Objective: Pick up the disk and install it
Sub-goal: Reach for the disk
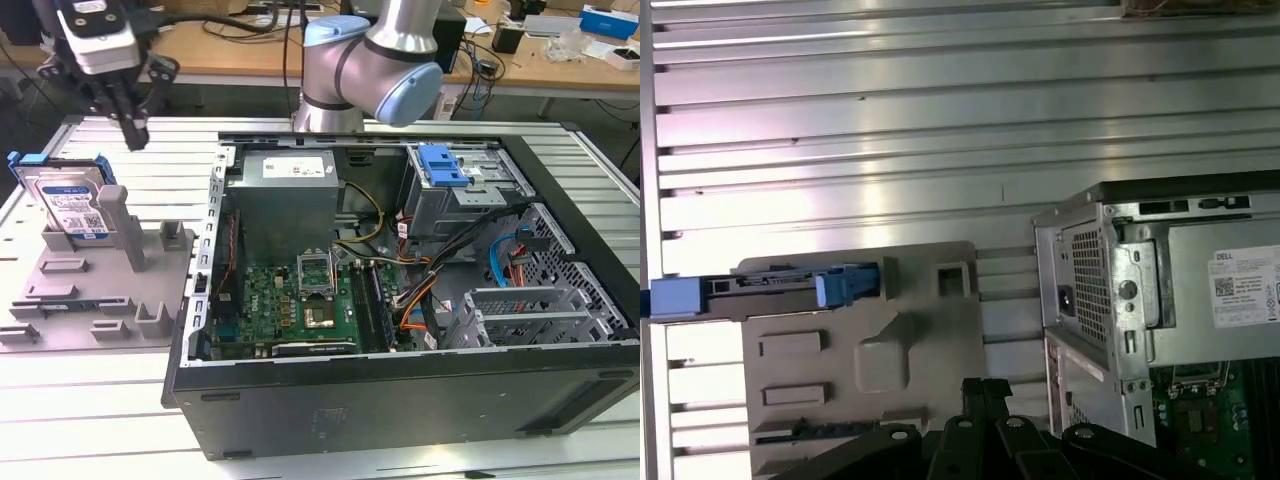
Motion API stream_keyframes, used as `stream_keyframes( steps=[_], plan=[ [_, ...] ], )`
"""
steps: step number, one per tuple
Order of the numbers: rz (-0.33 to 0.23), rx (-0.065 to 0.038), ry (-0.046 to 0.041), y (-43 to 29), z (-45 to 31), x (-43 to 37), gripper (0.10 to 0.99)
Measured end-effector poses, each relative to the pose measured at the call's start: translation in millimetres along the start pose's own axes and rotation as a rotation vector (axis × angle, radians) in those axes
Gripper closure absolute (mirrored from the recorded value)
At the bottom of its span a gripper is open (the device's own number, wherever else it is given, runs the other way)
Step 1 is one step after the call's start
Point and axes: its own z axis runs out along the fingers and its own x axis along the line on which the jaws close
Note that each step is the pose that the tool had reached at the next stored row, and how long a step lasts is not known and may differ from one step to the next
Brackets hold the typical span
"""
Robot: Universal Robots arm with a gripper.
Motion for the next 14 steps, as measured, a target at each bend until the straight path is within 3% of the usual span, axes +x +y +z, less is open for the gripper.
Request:
stream_keyframes(
  steps=[2,4,6,14],
  plan=[
    [0.0,0.0,0.0,1.3,0.5,7.5,0.98],
    [0.0,0.0,0.0,4.6,1.7,24.3,0.98],
    [0.0,0.0,-0.0001,7.2,2.6,35.8,0.98],
    [0.0,0.0,0.0,16.9,5.5,73.9,0.98]
  ],
)
